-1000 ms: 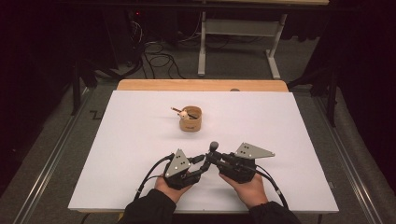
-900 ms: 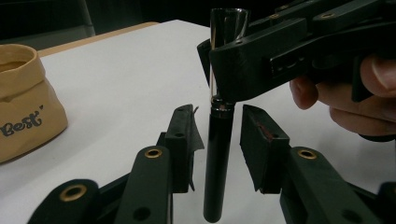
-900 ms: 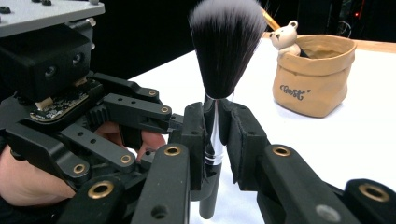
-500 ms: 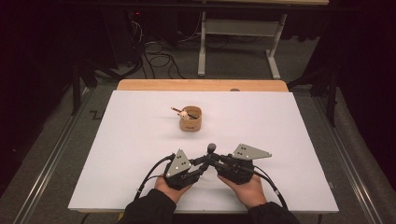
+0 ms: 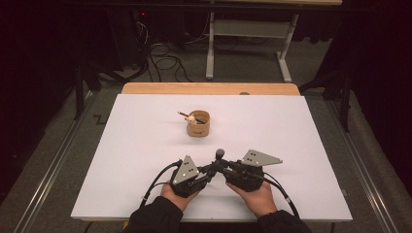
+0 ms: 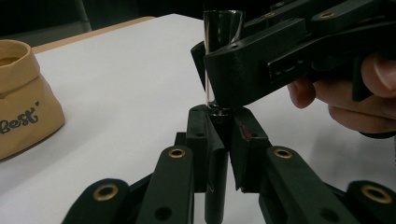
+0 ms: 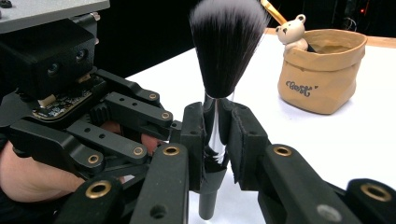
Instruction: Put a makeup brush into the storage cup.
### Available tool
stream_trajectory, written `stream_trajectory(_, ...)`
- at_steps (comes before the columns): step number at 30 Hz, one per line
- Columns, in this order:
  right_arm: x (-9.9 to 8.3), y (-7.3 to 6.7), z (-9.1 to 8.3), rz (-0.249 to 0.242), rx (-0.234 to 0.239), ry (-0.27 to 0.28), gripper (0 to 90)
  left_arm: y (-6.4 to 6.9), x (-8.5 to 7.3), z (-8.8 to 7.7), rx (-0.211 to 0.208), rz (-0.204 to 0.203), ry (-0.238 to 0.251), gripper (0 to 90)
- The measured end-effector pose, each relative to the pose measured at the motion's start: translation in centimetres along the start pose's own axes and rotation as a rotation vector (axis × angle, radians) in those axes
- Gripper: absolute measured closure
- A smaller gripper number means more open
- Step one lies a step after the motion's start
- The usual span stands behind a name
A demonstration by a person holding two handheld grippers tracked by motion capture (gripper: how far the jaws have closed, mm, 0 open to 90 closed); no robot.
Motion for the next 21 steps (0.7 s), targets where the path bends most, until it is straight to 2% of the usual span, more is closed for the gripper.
stream_trajectory(5, 0.03, 0.01, -0.02, 0.003, -0.001, 0.002, 77.0, -0.03, 0.02, -0.01, 0.001, -0.003, 0.001, 79.1)
stream_trajectory(14, 0.19, 0.14, -0.18, 0.018, 0.003, 0.007, 67.2, -0.44, 0.07, -0.18, 0.014, -0.022, 0.002, 79.0)
stream_trajectory(21, 0.26, 0.18, -0.38, 0.004, 0.003, 0.004, 63.0, -0.95, 0.17, -0.57, 0.030, -0.044, 0.013, 79.0)
Point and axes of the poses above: each handheld gripper's, and its own axes: z roughly forward along the jaws, x roughly out of its top, y roughly to its right, the point moved 6 cm from there along z, roughly forward along the jaws, and after that the axes turned 2 degrees about -y, right-handed, at the moved point
